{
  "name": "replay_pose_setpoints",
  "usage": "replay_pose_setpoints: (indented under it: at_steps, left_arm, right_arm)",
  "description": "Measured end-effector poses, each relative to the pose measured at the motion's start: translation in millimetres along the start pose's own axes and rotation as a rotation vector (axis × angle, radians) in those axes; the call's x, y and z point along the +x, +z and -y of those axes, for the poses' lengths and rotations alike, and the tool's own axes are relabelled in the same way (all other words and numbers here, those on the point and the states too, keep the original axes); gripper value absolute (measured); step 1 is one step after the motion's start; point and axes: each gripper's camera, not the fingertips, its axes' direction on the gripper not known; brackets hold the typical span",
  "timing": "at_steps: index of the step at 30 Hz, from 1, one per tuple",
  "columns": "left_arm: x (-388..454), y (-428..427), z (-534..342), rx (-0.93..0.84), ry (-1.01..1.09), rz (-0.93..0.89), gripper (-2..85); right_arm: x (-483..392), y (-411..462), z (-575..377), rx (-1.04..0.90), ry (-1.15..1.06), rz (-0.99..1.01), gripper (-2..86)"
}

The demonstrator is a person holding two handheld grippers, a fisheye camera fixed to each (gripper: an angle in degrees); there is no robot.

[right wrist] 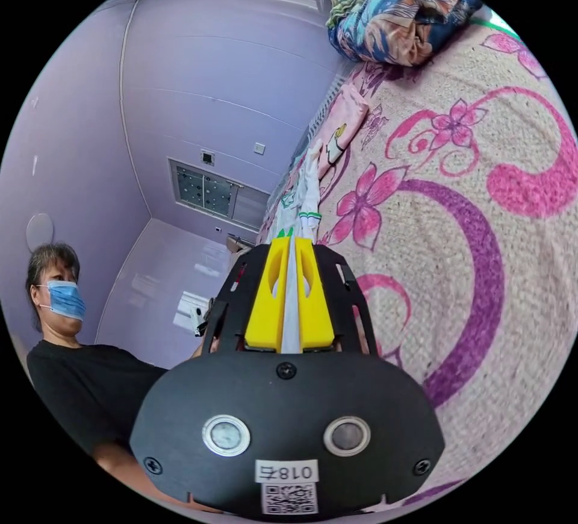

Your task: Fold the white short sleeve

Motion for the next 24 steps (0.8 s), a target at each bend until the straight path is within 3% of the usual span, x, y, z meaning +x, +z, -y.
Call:
replay_pose_setpoints:
  at_steps: [6, 13, 24]
  left_arm:
    - [-38.7, -35.5, -102.3, -0.092, -0.176, -0.02, 11.2]
    - [-47.4, -47.2, -135.6, -0.147, -0.153, -0.071, 12.5]
    - [-46.7, -36.9, -164.7, -0.335, 0.047, -0.01, 13.1]
  right_arm:
    - [-36.9, -11.0, -41.7, -0.252, 0.0, -0.164, 7.6]
    - [-53.0, -19.7, -95.7, -0.52, -0.037, -0.288, 9.5]
    - [-50.9, -21.7, -123.3, -0.574, -0.025, -0.181, 11.4]
